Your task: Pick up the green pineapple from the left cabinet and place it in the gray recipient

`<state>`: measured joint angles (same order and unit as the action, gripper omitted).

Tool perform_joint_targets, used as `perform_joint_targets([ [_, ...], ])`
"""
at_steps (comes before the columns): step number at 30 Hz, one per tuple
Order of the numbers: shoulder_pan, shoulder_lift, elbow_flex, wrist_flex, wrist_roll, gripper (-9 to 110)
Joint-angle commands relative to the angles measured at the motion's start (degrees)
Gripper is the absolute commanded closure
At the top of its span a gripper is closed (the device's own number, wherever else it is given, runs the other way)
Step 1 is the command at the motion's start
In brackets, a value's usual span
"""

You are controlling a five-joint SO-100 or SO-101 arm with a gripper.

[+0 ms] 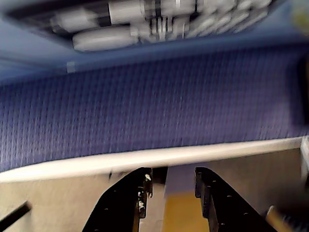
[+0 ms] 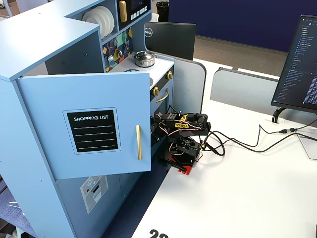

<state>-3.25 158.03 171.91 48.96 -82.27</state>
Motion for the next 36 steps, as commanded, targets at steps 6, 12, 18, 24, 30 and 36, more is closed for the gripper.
perform_joint_targets([
  [6, 1.4, 20.4, 0.1, 33.7, -7.1, 101],
  [12, 3.0, 24.1, 0.1, 38.8, -6.1, 101],
  [18, 3.1, 24.1, 0.1, 38.8, -5.5, 99],
  [24, 3.1, 24.1, 0.1, 38.8, -5.4, 96],
  [30, 3.1, 24.1, 0.1, 38.8, -5.3, 96],
  [36, 3.1, 24.1, 0.1, 38.8, -5.2, 96],
])
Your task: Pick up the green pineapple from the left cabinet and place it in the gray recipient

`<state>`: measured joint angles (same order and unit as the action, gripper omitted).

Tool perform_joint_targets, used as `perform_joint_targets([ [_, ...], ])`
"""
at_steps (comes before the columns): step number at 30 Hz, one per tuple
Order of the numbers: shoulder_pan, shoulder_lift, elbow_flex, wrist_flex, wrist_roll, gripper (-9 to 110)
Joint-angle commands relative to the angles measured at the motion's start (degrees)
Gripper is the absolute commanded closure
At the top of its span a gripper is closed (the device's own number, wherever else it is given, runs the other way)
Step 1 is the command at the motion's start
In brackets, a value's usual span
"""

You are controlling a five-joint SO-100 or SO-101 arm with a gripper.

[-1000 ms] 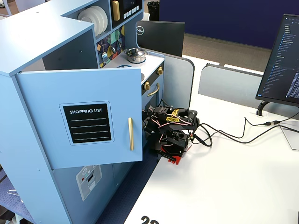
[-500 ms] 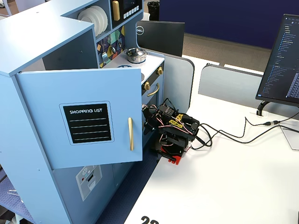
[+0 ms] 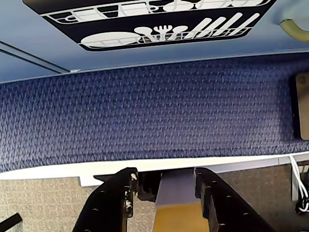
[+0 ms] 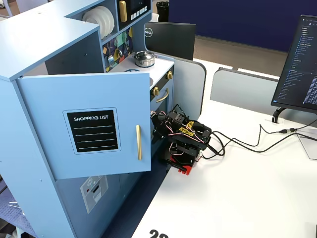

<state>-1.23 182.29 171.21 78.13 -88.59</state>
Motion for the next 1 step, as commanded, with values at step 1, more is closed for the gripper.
perform_joint_targets([
  [1, 1.1, -0.2, 0.8, 9.6, 1.1, 96],
])
